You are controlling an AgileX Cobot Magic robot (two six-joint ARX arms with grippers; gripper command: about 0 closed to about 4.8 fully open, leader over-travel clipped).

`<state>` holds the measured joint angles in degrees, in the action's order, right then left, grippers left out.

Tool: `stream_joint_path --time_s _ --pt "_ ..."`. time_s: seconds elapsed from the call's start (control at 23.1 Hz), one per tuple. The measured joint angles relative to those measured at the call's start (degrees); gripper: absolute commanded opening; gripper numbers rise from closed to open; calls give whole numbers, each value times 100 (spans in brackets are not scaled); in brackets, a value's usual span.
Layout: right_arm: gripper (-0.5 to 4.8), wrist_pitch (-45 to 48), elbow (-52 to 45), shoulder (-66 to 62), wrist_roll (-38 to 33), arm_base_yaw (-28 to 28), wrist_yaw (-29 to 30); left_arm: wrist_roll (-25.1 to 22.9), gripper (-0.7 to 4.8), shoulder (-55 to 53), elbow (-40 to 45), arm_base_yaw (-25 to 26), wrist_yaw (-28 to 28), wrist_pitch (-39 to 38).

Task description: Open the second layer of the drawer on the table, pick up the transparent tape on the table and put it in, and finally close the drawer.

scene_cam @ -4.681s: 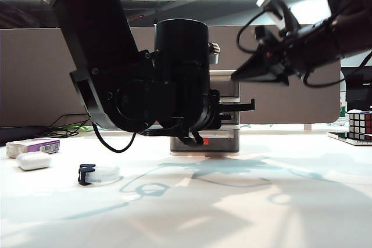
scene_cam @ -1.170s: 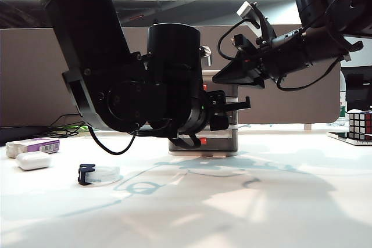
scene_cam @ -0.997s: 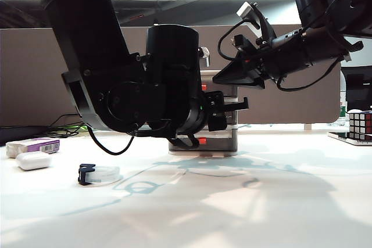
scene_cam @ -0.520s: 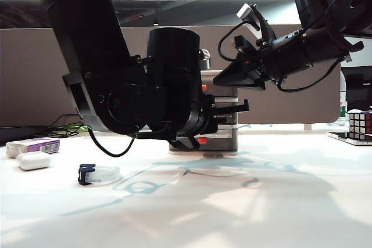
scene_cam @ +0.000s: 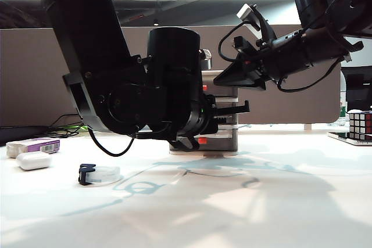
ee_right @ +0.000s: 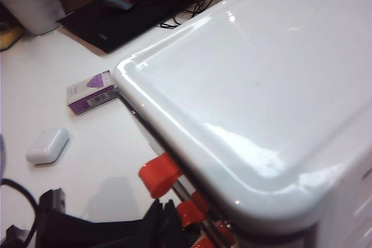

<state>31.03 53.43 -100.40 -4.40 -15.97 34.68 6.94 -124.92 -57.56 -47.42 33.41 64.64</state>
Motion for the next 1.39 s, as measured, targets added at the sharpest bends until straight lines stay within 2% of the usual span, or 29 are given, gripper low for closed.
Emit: stream_joint_path --time_s 0.3,0.43,0.82,1.04,1.34,1.39 --pt "-5 -2 0 0 20 0 -142 -103 -6 133 127 -221 17 -66" --pt "-5 -2 0 0 20 -4 -203 -155 -6 396 474 -289 4 -103" --pt "-5 -7 2 0 20 -15 -326 367 -6 1060 1451 -542 0 -107" --pt "-5 -7 0 0 20 -15 -345 682 -6 1078 1547 -868 61 -162" --pt "-5 -7 0 0 20 -15 -341 688 -5 1086 1545 -1021 63 -275" --pt "-5 -9 0 0 20 -15 -341 702 46 1086 1547 -1021 63 -280"
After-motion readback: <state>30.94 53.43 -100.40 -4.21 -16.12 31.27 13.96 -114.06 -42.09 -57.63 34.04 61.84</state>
